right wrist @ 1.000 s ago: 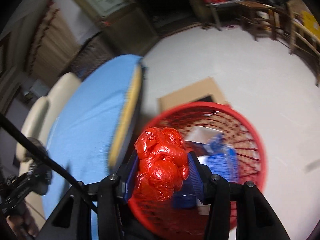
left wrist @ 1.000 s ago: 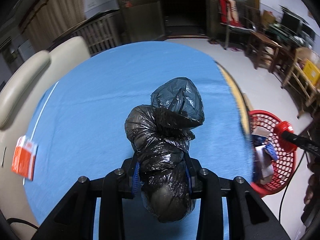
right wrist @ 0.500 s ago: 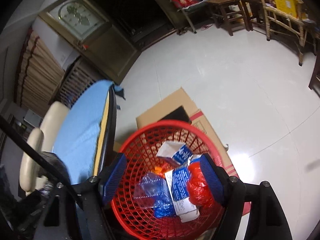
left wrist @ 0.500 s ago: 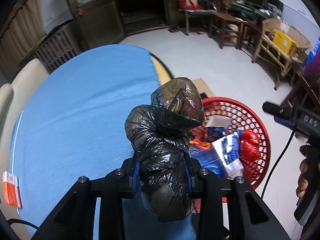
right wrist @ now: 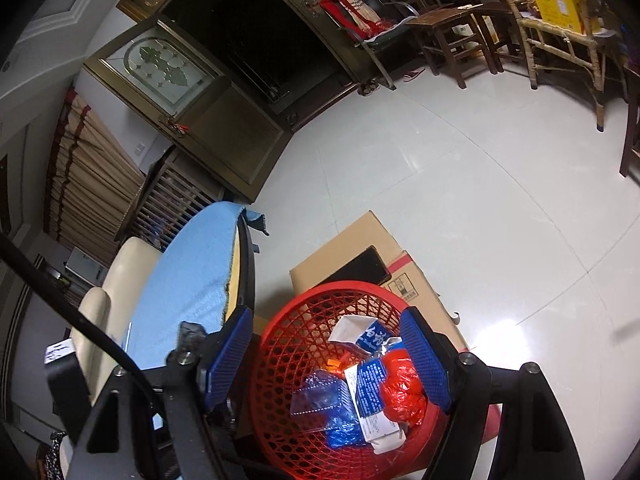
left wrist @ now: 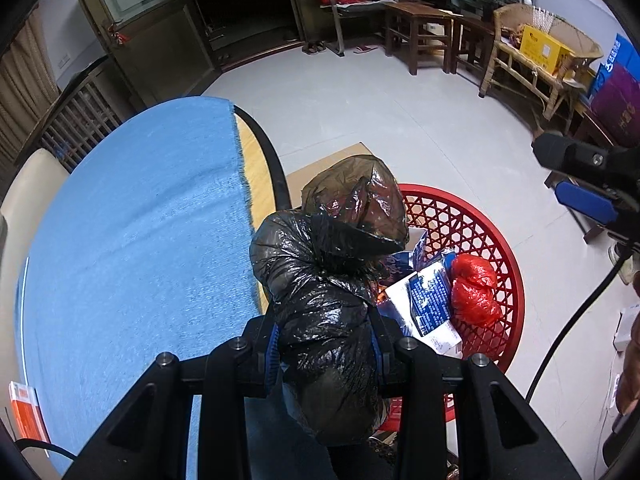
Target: Collect trash
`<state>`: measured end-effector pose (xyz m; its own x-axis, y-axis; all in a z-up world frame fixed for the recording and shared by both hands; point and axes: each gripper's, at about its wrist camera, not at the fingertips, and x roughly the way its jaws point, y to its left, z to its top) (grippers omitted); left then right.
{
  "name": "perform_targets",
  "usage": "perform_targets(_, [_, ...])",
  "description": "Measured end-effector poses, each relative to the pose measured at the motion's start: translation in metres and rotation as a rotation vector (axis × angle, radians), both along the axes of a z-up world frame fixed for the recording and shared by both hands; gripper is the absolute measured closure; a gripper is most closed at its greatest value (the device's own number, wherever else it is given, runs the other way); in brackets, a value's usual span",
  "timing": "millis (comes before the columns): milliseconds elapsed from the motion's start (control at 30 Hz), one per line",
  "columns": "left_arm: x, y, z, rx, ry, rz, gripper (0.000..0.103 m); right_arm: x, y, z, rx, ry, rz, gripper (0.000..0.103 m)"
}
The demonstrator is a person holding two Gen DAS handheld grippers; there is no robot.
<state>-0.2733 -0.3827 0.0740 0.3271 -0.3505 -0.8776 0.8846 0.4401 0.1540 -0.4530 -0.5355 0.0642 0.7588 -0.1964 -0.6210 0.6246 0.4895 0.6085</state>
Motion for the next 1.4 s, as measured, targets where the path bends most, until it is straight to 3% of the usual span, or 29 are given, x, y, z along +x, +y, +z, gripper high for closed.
perform_targets(333, [-0.002,-0.013,-0.01,0.025,-0.003,-0.018,0.066,-0.004,-0.004,0.009,-0.001,-0.032,-0.013,0.024])
perform_targets(433, [-0.001,-0.018,-0.016,0.04,0.008,-0.022,0.061,-0.004,-0.004,0.012,-0.002,-0.039,-0.014,0.024])
perform_targets(500, [-0.001,-0.023,-0.021,0.068,0.01,-0.031,0.046,-0.004,-0.004,0.014,-0.006,-0.042,-0.014,0.024])
perform_targets(533, [-0.001,-0.026,-0.023,0.082,0.0,-0.036,0.031,-0.004,-0.004,0.016,-0.009,-0.044,-0.014,0.024])
perform_targets(667, [-0.001,-0.026,-0.02,0.087,-0.041,-0.042,0.028,-0.004,-0.002,0.023,-0.023,-0.051,-0.015,0.024])
perform_targets(1067, [0.01,0.011,0.011,-0.011,-0.019,0.022,0.028,-0.001,0.014,0.038,-0.067,-0.04,-0.026,0.021])
perform_targets(1400, [0.032,0.091,0.042,-0.161,0.026,0.167,0.024,0.013,0.077,0.03,-0.166,0.108,0.047,0.018])
